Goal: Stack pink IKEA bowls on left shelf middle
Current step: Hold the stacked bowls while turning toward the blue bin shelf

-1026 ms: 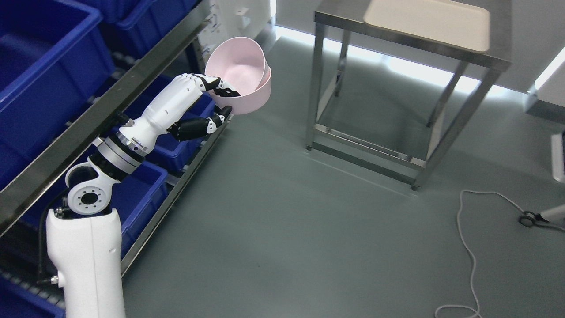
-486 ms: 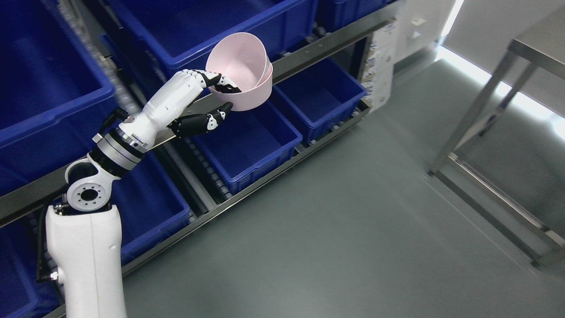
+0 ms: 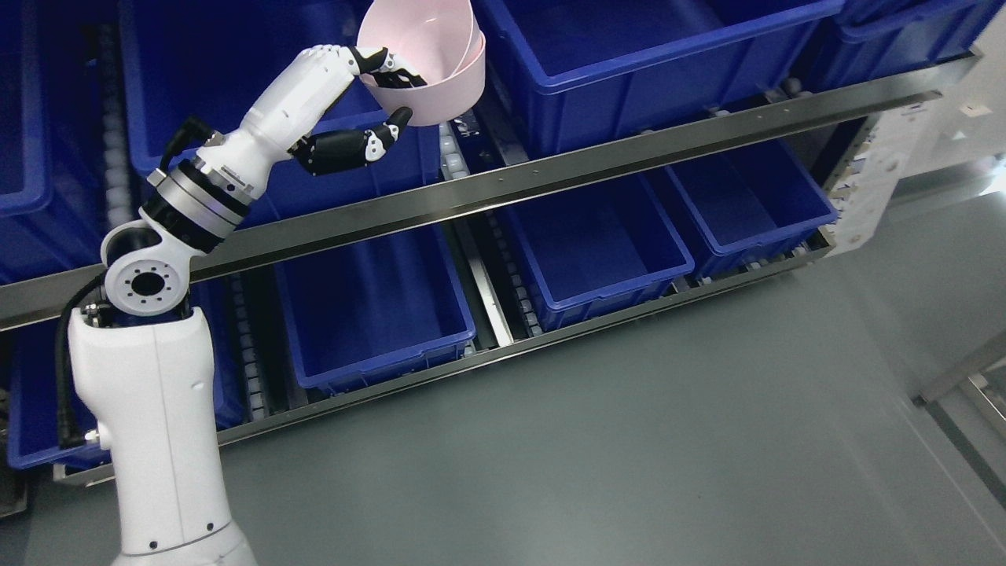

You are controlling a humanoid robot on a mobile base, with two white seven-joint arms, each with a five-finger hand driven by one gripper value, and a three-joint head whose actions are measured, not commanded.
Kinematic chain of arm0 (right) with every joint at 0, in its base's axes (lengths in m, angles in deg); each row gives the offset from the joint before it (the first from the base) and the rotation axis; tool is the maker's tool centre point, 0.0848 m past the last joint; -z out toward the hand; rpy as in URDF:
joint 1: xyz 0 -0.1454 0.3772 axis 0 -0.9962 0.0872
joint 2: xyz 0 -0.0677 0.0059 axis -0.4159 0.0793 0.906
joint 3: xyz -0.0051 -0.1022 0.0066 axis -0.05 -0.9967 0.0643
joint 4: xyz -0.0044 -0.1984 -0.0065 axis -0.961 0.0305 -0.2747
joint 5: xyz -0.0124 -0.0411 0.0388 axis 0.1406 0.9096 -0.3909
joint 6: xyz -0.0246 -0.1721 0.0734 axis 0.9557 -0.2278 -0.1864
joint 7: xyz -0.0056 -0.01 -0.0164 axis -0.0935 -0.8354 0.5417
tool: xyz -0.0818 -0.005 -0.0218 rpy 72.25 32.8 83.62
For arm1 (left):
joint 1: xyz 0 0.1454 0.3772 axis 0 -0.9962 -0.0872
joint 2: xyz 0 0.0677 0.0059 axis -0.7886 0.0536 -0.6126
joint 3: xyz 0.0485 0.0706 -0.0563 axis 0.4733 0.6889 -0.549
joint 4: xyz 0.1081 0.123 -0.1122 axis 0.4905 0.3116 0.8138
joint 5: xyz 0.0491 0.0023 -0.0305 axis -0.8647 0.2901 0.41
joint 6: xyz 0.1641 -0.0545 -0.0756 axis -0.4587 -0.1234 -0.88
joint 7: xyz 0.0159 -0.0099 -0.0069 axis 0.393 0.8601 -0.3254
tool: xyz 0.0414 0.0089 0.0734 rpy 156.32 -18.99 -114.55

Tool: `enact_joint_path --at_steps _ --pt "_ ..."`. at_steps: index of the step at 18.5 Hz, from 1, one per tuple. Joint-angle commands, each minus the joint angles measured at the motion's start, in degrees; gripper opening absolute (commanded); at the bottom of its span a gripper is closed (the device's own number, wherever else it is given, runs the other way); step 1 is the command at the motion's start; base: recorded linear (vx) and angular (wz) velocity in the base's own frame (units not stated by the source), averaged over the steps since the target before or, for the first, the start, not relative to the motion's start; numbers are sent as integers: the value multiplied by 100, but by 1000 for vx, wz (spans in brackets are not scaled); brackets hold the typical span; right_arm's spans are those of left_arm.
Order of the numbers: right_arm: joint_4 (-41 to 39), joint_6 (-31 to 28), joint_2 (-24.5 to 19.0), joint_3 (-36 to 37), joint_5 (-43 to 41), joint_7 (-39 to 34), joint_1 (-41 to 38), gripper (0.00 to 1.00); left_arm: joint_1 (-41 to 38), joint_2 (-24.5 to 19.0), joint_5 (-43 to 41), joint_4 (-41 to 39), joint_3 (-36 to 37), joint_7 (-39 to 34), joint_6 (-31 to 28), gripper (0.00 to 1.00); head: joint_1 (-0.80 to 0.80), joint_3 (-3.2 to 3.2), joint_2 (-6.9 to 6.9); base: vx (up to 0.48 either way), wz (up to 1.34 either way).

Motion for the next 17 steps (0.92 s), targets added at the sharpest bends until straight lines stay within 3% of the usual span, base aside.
enact_joint_path --at_steps 1,6,15,17 --pt "-193 4 100 62 0 -4 -167 100 797 -303 -553 861 86 -6 -79 4 0 0 0 -35 470" --pt "-193 -5 100 62 0 -4 -167 100 1282 -558 -924 2040 445 -93 -70 5 0 0 -1 -8 259" --pt "-193 -5 100 62 0 -4 -167 100 1545 -708 -933 2515 578 -225 -79 5 0 0 -1 18 36" --pt "-193 -5 100 62 0 -4 -167 100 1590 -935 -933 2804 578 -234 -79 5 0 0 -1 10 39"
